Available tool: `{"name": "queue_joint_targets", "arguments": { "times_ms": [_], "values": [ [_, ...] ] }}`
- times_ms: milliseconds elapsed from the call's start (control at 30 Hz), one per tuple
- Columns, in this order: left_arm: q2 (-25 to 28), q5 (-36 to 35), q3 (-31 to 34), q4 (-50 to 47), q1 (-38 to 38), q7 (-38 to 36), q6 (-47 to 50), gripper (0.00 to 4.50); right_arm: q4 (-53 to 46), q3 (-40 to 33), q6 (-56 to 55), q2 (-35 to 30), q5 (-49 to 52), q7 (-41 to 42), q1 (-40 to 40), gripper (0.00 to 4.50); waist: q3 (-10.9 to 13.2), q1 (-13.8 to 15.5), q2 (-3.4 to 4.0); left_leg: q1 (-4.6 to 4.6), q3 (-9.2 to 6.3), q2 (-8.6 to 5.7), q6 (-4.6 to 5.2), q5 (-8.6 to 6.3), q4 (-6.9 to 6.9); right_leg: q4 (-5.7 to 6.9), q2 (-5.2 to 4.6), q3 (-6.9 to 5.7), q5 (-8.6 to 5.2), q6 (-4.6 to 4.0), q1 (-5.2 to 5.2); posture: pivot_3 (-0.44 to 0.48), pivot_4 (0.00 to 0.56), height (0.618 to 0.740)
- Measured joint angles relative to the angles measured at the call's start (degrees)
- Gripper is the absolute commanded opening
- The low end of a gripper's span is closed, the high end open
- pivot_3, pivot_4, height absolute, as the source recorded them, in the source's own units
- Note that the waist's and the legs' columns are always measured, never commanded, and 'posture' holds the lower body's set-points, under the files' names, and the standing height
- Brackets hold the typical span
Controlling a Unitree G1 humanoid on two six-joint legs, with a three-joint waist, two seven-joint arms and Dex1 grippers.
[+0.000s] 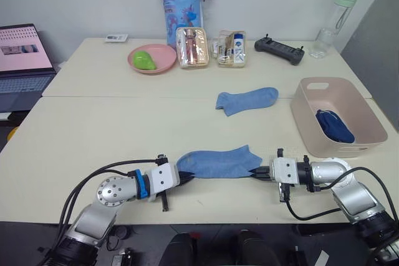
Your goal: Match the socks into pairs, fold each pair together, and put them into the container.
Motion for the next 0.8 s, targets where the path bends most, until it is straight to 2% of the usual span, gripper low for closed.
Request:
{"name": "queue_joint_targets", "arguments": {
  "times_ms": [67, 167, 233, 367, 467, 600, 700, 800],
  "values": [
    [0.07, -2.07, 0.81, -1.56, 0.84, -0.30, 1.88, 0.00, -1.92, -0.19, 2.11, -0.84, 1.03, 0.95, -0.05, 0.03, 0.01, 0.01, -0.01, -0.01, -0.02, 0.01, 0.00, 0.00, 0.00, -0.01, 0.00, -0.01, 0.00, 0.00, 0.00, 0.000, 0.150, 0.740],
    [2.85, -13.13, 4.24, -12.16, 3.55, -1.34, 14.63, 0.00, -8.41, -1.05, 10.76, -1.82, 6.20, 2.33, -0.92, 0.03, 0.09, -0.15, -0.05, -0.10, -0.06, 0.07, 0.00, 0.00, 0.00, 0.02, 0.00, -0.03, -0.01, 0.00, -0.08, 0.000, 0.150, 0.740],
    [4.61, -17.45, 5.99, -16.91, 4.03, -1.97, 19.77, 0.00, -11.29, -1.92, 14.53, -2.72, 8.64, 3.21, -1.80, 0.03, 0.07, -0.10, -0.02, -0.08, -0.08, 0.05, 0.00, 0.00, 0.00, -0.01, 0.00, -0.04, -0.01, -0.01, -0.06, 0.000, 0.150, 0.740],
    [13.11, -31.08, 10.58, -25.35, 8.13, -3.87, 35.83, 0.00, -21.72, -2.60, 31.00, -10.74, 19.22, 7.47, -1.25, 0.03, 0.12, -0.09, 0.01, -0.13, -0.16, 0.06, 0.03, -0.03, -0.02, -0.11, 0.00, -0.12, -0.05, 0.02, -0.05, 0.000, 0.150, 0.740],
    [16.27, -36.38, 11.95, -27.78, 8.80, -4.73, 42.96, 0.00, -25.95, -2.74, 41.82, -13.59, 26.29, 8.25, -1.50, 0.03, 0.13, -0.04, 0.02, -0.09, -0.16, 0.05, 0.04, -0.03, -0.02, -0.16, 0.00, -0.13, -0.06, 0.02, 0.02, 0.000, 0.150, 0.740],
    [14.22, -36.75, 9.42, -27.34, 8.16, -3.48, 46.33, 0.00, -26.53, -1.53, 48.37, -14.89, 28.12, 8.34, -2.47, 0.03, 0.13, 0.03, 0.03, -0.10, -0.18, 0.03, 0.04, -0.03, -0.02, -0.22, 0.00, -0.16, -0.08, 0.02, 0.04, 0.000, 0.150, 0.740],
    [10.88, -33.58, 5.84, -24.23, 4.71, -1.09, 46.24, 0.00, -23.79, 2.04, 46.51, -12.99, 23.18, 7.14, -4.08, 0.03, 0.14, 0.04, 0.00, -0.11, -0.18, 0.02, 0.03, -0.03, -0.01, -0.22, 0.01, -0.16, -0.08, 0.02, 0.05, 0.000, 0.150, 0.740],
    [8.59, -29.32, 3.54, -18.44, -0.17, 0.10, 44.93, 0.00, -16.15, 5.04, 42.01, -8.81, 16.69, 5.09, -8.13, 0.03, 0.15, -0.08, 0.00, -0.08, -0.13, 0.01, 0.03, -0.03, -0.01, -0.19, 0.05, -0.09, -0.07, 0.02, 0.02, 0.000, 0.150, 0.740]
  ]
}}
